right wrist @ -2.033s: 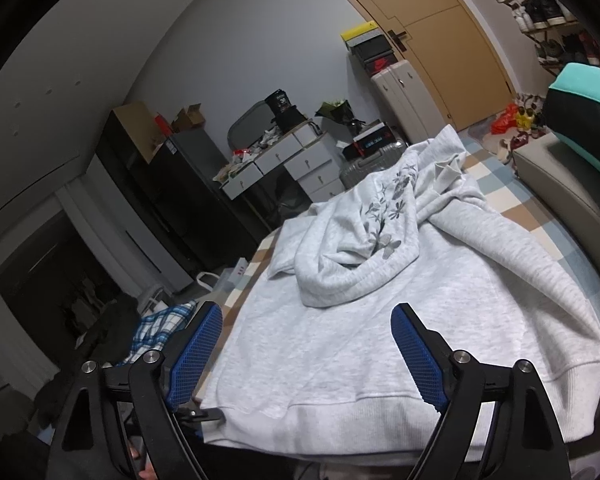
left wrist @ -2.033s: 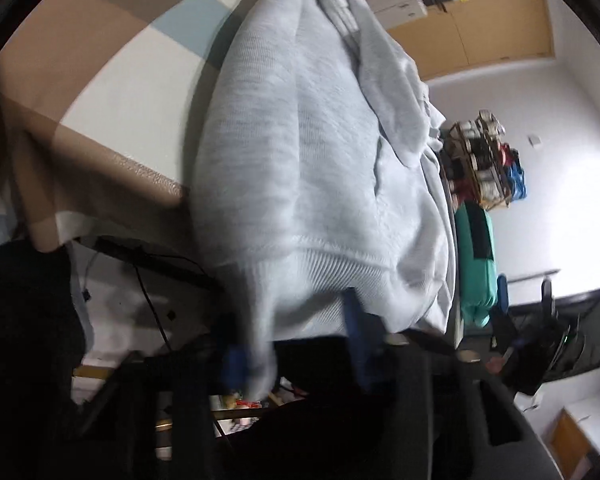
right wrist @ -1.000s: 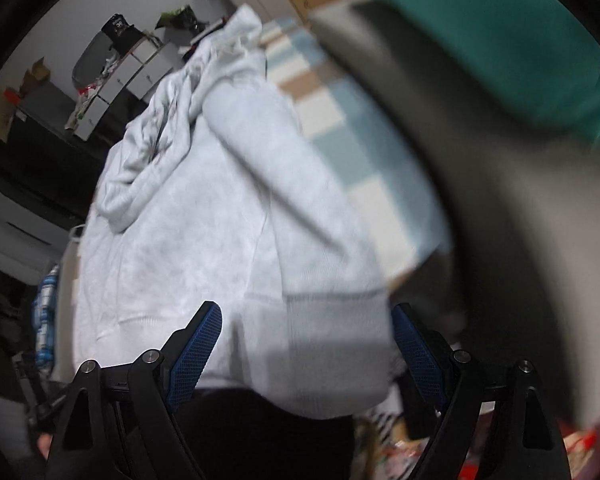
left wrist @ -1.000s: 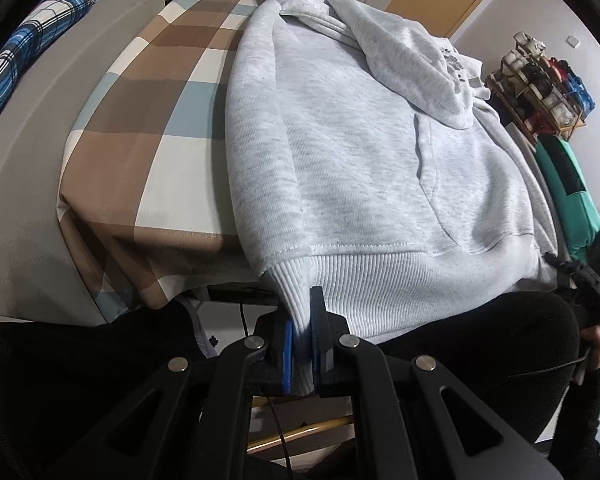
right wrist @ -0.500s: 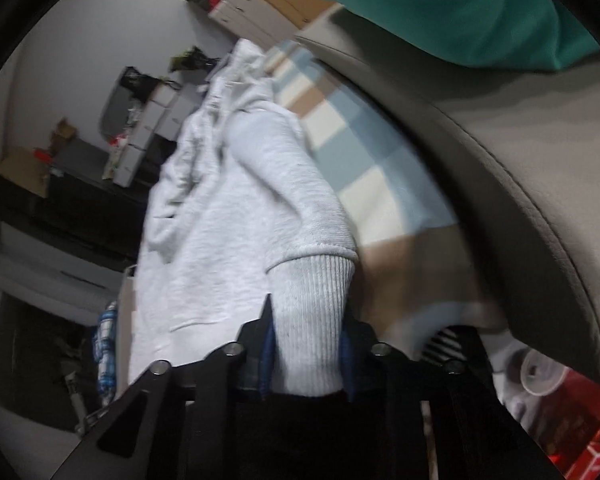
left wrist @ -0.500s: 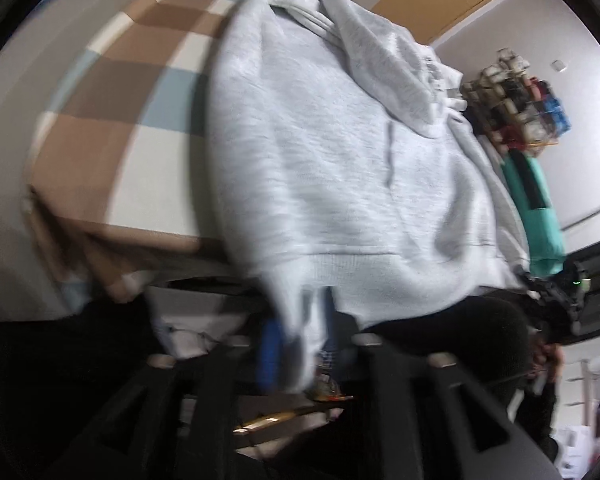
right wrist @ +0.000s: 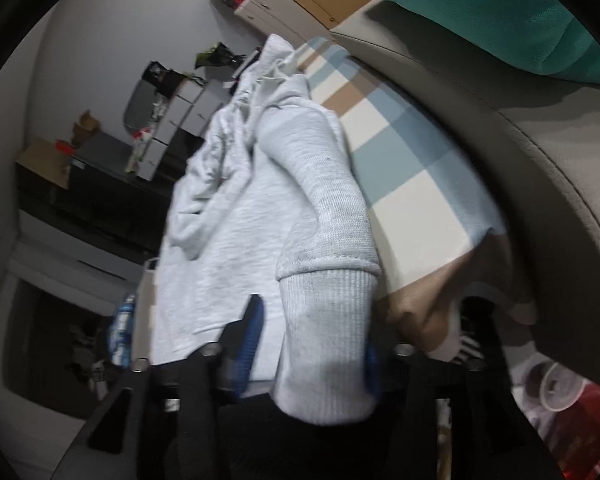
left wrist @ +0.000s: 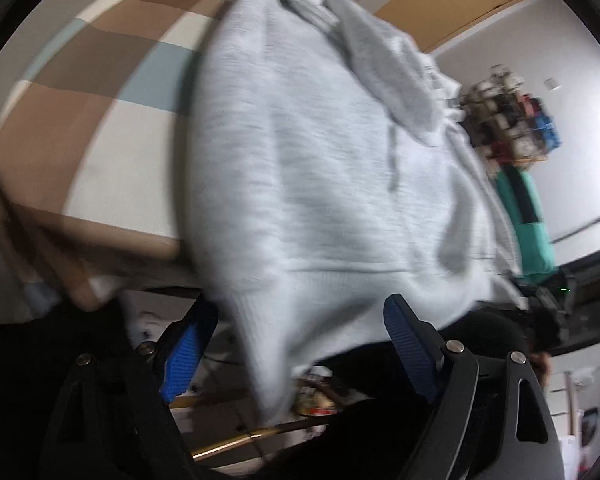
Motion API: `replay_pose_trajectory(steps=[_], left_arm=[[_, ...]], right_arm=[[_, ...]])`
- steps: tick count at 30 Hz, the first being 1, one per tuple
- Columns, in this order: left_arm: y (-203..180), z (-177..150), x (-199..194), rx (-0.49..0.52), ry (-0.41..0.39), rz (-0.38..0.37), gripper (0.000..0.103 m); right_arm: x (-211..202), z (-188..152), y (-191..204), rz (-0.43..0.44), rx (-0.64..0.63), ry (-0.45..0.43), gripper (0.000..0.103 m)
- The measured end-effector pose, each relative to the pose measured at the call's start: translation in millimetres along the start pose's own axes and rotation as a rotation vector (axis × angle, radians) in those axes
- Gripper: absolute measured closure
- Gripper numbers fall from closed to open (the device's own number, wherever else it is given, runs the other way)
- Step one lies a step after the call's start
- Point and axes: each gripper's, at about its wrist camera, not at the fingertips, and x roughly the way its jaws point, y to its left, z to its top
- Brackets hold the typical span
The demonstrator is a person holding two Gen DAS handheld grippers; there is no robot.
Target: Fold large clothes
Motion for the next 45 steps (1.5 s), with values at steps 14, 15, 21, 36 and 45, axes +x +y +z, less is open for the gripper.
replay_pose_trajectory(steps=[14,15,21,36,45], left_arm=[[-36,-4,-37,0.235,-0.141,-0.091,0.075],[-37,-2,-34,0.235,-0.138,-0.074,0.075],[-27,9,-14,0.145,-0.077,-0.077,0.067],[-38,5,-12,0.212,-0.121,-0.043,0.067],[-39,11,-28,0.229,-0.159,-0.086,0.098]], right_arm=[[-13,0,30,0.017,-0.103,-0.122,0.087],[-11,1,30,0.018,-0.102,-0.113,0.087],[1,3,27,0.018,-0.057,-0.076,0.082],[13,8,21,-0.073,-0.012,-0.046,0.085],[-8,14,39,-0.073,-0.056,-0.115,0.091]])
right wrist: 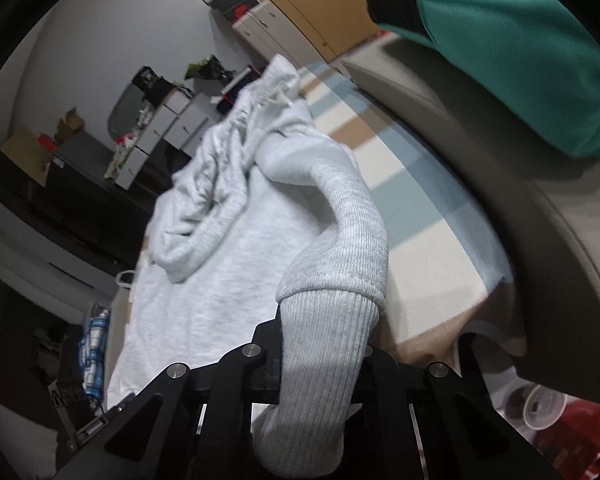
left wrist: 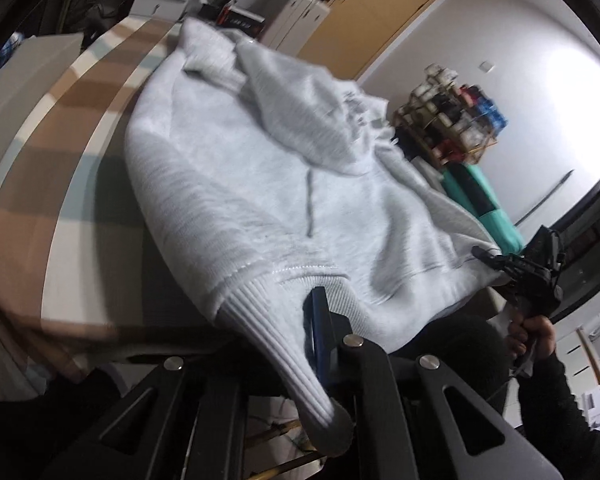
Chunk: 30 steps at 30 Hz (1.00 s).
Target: Fold large clothes
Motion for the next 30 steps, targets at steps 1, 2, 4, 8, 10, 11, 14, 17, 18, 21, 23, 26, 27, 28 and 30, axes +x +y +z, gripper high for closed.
replay_pose_trajectory(steps=[1,2,4,8,10,11,14,17,18,21,23,26,27,28,30], left_arm=[[1,5,-1,-0.01,0.005,-0.013,0.098],[2,8,0,-0.023,0.011,-0.016,0.097],[5,14,6,-0.05,0.049,-0.024,0.087],[18,10,21,-0.171,0.124,-0.087,0.042],[18,9,21,-0.185,0.124,-0.082,0.042],[18,10,20,-0.184,0.122,-0.079,0.042],[22,16,17,-0.213,0.113,-0.105,0.042],[31,23,18,-0.306,0.172,-0.103,0.042],[30,25,15,-0.307,0.17,-0.114,0.042],[26,34,13,-0.271,0.183,-0.031,0.042],[29,39,13,-0.26,0.2,-0.004,0.042],[35,41,20,-0.256,0.257,0.069,0.056],[35,40,22,-0.247,0.271,0.076,0.062],[33,38,23,-0.237,0.287,0.081,0.074],[32,33,26,-0.229,0.306,0.103,0.086]], right_arm=[[-3,3,4,0.023,0.007,-0.008,0.091],[-4,5,7,0.046,0.012,-0.012,0.091],[-3,9,14,0.062,0.008,-0.005,0.09],[15,4,15,-0.001,-0.013,0.074,0.085],[22,2,6,-0.004,0.016,0.105,0.083],[23,2,1,0.003,0.034,0.109,0.083],[20,5,-5,0.049,0.061,0.097,0.083],[18,8,-3,0.085,0.055,0.08,0.083],[18,9,-1,0.087,0.053,0.086,0.083],[20,10,0,0.092,0.05,0.103,0.083],[20,11,2,0.076,0.026,0.103,0.083],[18,11,5,0.067,-0.008,0.091,0.085],[18,11,6,0.061,-0.022,0.087,0.085],[18,12,7,0.054,-0.033,0.086,0.085],[18,12,6,0.052,-0.037,0.088,0.085]])
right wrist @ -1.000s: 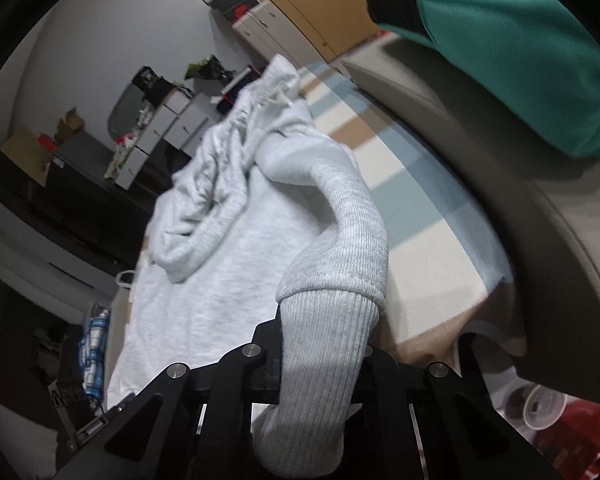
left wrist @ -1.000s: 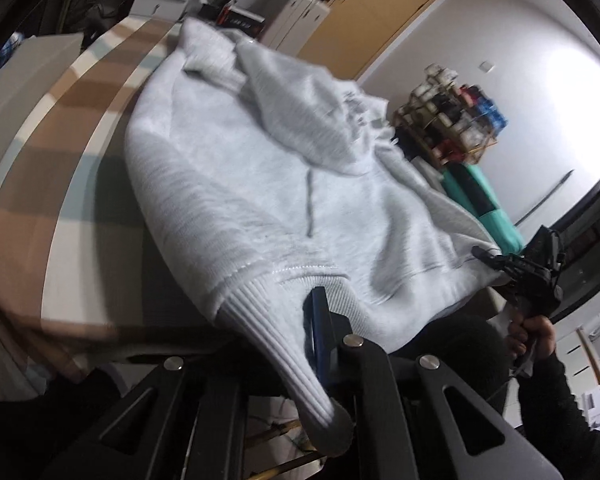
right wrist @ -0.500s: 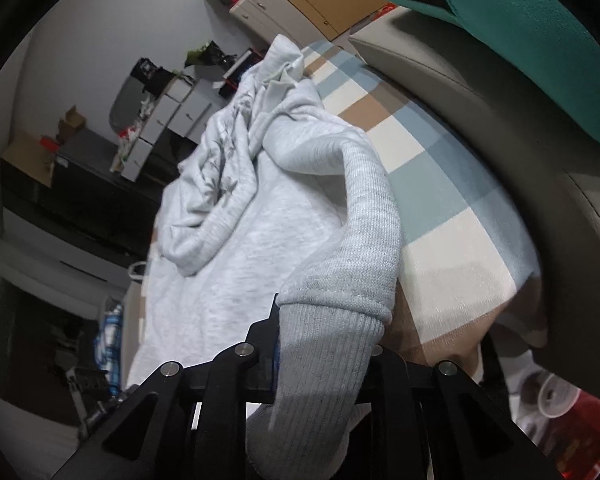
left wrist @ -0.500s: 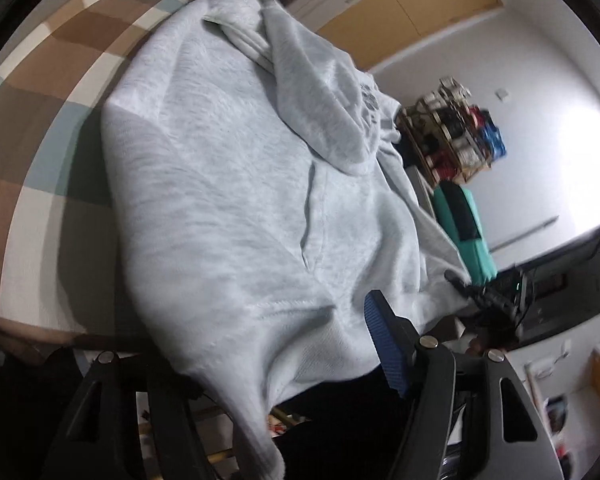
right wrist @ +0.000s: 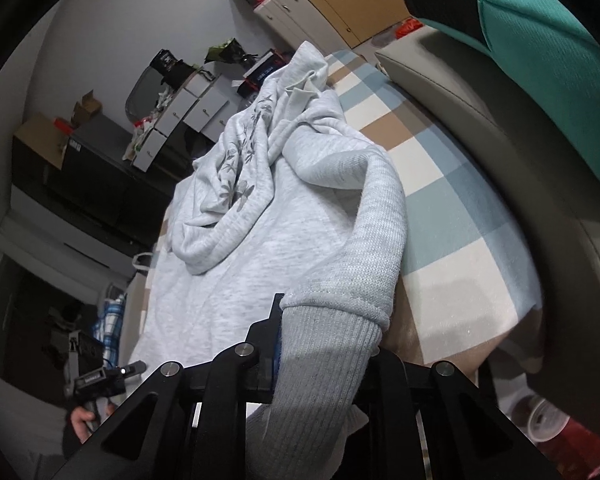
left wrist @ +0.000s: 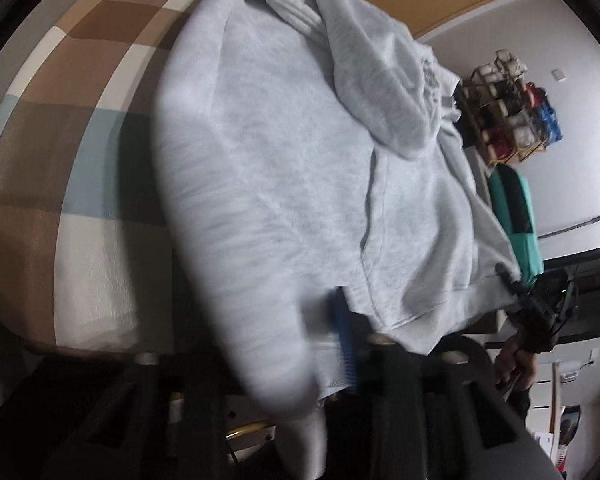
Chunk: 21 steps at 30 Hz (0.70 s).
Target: Fold large clothes
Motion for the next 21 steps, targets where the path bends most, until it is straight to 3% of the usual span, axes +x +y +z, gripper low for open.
replay_pose_trajectory(steps=[5,8,13,16,19,21], left_arm=[[1,-7,-5,-0.003,-0.01,0.007,0.086],[2,-11,-2,-0.014,-0.005,0.028,0.071],[-3,-18,-1,0.025,0.005,0.024,0.066],[-7,-24,-2,0.064,0.002,0.039,0.066],[-12,-28,2,0.091,-0.012,0.089,0.087],[-13,-28,3,0.09,-0.022,0.093,0.087]], right_arm=[[-9,6,11,0.018,-0.031,-0.029,0.089],[-19,8,27,0.034,-0.087,-0.052,0.089],[-4,6,15,-0.079,-0.07,0.054,0.087],[-6,4,5,-0.117,-0.046,0.057,0.087],[-11,1,4,-0.168,-0.084,0.054,0.089],[-13,-3,5,-0.19,-0.116,0.042,0.09]])
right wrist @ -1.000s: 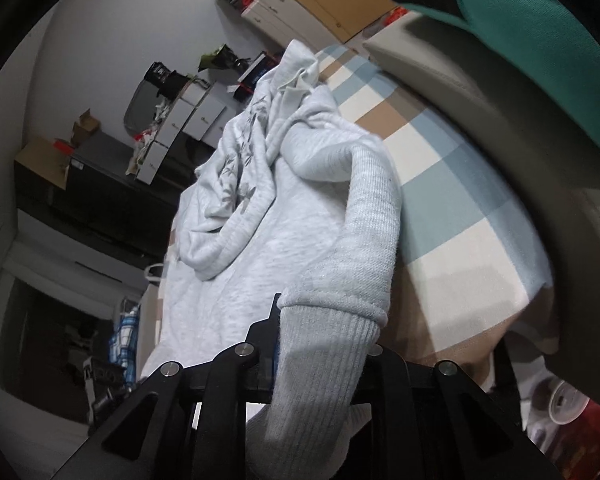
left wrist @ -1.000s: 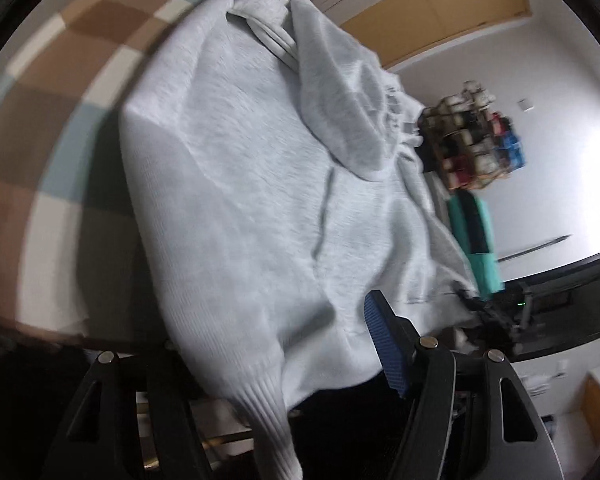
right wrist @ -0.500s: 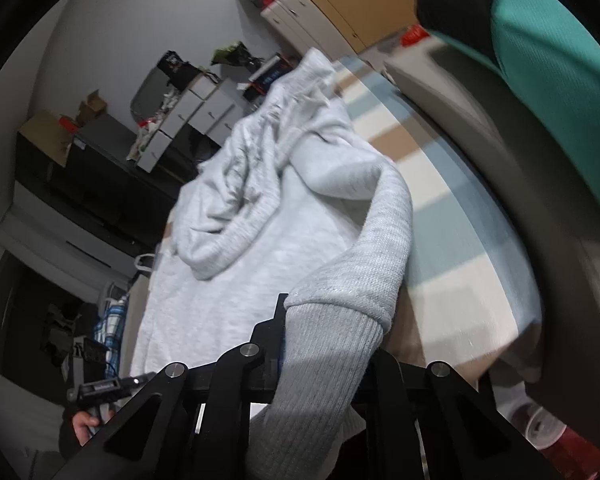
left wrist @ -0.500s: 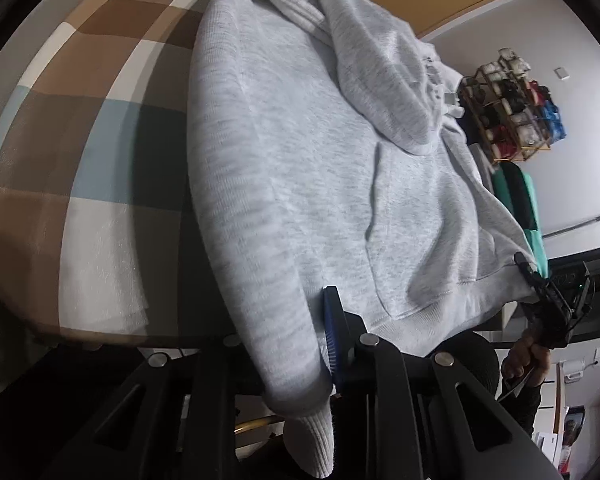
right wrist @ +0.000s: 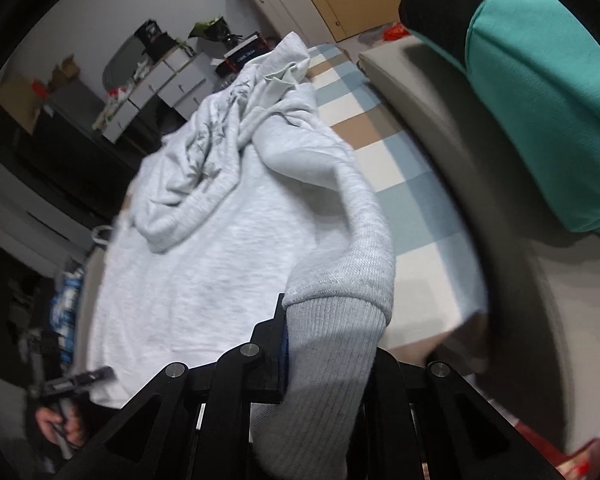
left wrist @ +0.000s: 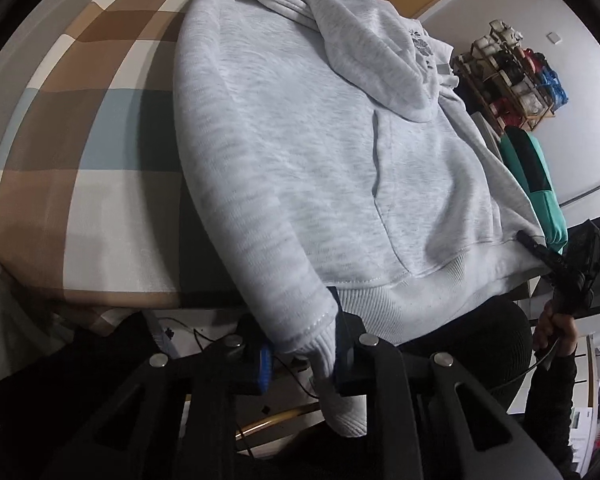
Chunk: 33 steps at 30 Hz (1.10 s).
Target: Fold large clothes
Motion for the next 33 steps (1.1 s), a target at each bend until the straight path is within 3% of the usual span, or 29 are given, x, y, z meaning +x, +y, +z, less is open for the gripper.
replay_pose_trajectory(steps=[3,7,10,12,14,19,25,33], left_arm=[[3,1,1,-0.048,0.006,-0.004,0.082],[0,-1,4,-0.069,0.024,-0.046,0.055],[-6,-1,8,-0.034,0.037,-0.048,0.05],[-2,-2,6,-0.039,0.033,-0.053,0.057],[3,-5,4,-0.02,0.031,-0.014,0.094],[18,-6,-10,-0.078,0.021,-0.125,0.098],[15,-11,-19,-0.047,0.001,-0.093,0.1],[15,-15,-30,-0.034,-0.001,-0.082,0.1]], right_arm=[[-1,-1,2,0.001,-0.014,-0.008,0.092],[-7,1,8,0.014,-0.034,-0.021,0.093],[-6,2,11,0.028,-0.03,-0.02,0.094],[-7,4,15,0.022,-0.034,-0.021,0.094],[-13,4,22,0.01,-0.064,-0.043,0.094],[-23,5,37,0.026,-0.115,-0.08,0.095],[-36,-8,50,-0.023,-0.213,-0.134,0.096],[-58,-35,33,0.104,-0.117,-0.192,0.096]])
